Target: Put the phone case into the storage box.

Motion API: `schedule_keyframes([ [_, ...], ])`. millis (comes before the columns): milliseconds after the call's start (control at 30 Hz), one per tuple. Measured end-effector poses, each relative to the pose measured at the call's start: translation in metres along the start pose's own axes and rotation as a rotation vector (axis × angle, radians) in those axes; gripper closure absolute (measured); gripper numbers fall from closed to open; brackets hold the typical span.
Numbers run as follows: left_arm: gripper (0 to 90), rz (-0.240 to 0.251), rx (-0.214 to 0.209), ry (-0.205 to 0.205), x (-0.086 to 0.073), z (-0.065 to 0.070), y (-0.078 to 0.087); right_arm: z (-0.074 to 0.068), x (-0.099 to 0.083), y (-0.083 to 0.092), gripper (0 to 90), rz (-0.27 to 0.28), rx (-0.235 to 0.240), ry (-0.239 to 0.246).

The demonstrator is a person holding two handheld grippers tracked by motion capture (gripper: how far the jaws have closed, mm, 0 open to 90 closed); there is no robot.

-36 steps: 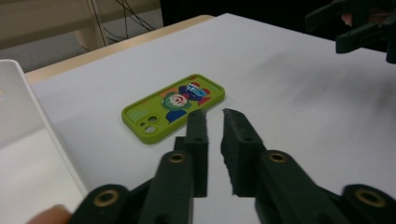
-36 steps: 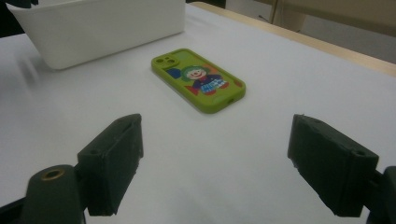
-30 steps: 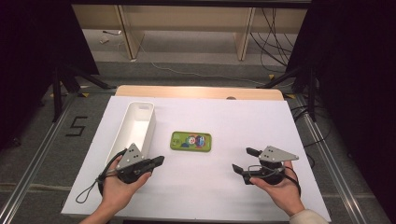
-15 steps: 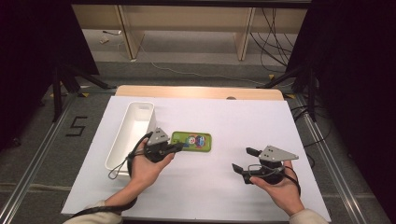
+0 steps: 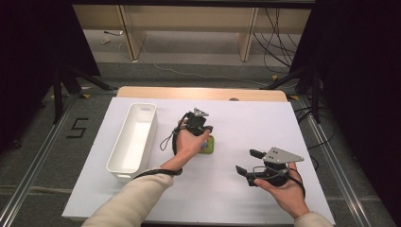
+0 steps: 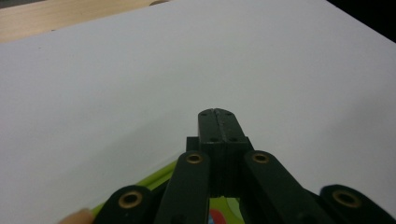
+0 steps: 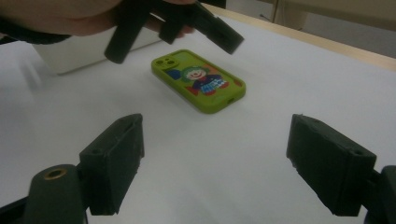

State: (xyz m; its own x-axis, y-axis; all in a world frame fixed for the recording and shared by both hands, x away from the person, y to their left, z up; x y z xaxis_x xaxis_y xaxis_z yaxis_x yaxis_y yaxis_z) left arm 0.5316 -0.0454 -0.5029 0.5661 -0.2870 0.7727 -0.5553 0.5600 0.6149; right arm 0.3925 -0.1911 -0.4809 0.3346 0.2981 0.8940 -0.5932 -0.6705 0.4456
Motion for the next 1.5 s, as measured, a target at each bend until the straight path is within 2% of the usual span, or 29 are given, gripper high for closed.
schedule_keyframes([
  [133,90.0,-0.050,0.013,0.044,0.001,0.000,-0.025,0.001,0.000,0.001,19.9,0.002,0.002,0.002],
  [233,90.0,-0.063,0.014,0.055,0.000,0.002,-0.031,0.001,-0.001,0.001,19.9,0.003,0.004,-0.002],
  [367,90.0,-0.097,0.068,0.061,-0.002,-0.003,-0.041,0.001,0.000,0.001,19.9,0.004,0.006,-0.001],
  [500,90.0,-0.115,0.082,0.087,-0.007,-0.007,-0.048,0.000,0.000,0.001,20.0,0.004,0.008,0.002],
  [833,90.0,-0.137,0.083,0.100,-0.014,-0.007,-0.052,0.000,0.000,0.000,20.0,0.003,0.009,0.004],
  [1167,90.0,-0.144,0.089,0.096,-0.017,-0.006,-0.051,0.000,-0.001,0.001,20.0,0.001,0.012,0.003],
  [1500,90.0,-0.174,0.068,0.090,-0.027,0.002,-0.039,0.001,-0.002,0.002,20.0,-0.003,0.008,0.000],
])
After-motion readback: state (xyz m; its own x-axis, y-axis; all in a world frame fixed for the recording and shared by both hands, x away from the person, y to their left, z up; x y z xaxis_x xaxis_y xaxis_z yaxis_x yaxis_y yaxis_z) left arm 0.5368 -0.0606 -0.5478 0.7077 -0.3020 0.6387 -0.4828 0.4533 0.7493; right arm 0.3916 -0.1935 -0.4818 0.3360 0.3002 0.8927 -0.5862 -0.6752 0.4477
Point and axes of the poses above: each handheld gripper's, and its own axes: y roughly backward along the jaws, x roughly out of its top, z roughly to its right, the point moved 9 cm from there along -y, roughly forward along the jaws, and after that the axes turned 1 degree about -y, right-handed, at the moved point
